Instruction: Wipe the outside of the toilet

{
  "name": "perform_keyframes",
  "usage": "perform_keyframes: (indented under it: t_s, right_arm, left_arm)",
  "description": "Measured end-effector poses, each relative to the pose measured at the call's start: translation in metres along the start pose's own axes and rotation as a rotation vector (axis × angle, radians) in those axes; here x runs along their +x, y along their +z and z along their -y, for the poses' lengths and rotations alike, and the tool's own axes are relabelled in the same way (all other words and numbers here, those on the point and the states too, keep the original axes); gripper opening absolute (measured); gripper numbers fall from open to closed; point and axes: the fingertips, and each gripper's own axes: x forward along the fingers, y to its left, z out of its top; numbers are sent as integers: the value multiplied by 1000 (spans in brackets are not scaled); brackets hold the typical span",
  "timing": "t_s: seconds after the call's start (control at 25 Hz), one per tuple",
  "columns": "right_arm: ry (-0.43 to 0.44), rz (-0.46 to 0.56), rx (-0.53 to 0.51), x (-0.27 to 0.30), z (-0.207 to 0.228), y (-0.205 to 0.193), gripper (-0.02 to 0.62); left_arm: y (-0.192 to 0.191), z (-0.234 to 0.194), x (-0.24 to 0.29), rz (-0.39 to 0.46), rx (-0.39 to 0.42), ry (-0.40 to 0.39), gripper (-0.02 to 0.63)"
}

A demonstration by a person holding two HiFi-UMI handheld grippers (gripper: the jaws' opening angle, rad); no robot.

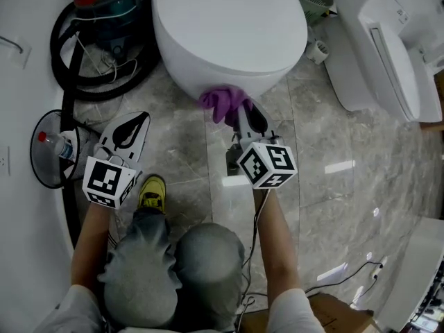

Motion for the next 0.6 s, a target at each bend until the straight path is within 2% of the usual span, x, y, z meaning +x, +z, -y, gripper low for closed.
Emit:
perform_keyframes:
  t_s: [0.16, 0.36, 0.48, 0.6]
  right_arm:
    - [-106, 32, 61, -12, 45, 6, 57]
    - [-230, 19, 19, -14, 96, 10, 55]
    - [-249, 14, -6, -14, 108, 15, 55]
    - [-230, 21, -17, -26, 100, 14, 57]
  left_arm:
    - [0, 7, 5, -5, 6, -19, 14]
    - [-1, 9, 8, -12, 12, -24, 14]
    - [-2, 6, 6, -18, 16, -17, 14]
    - [-4, 3, 3, -21, 14, -8, 14]
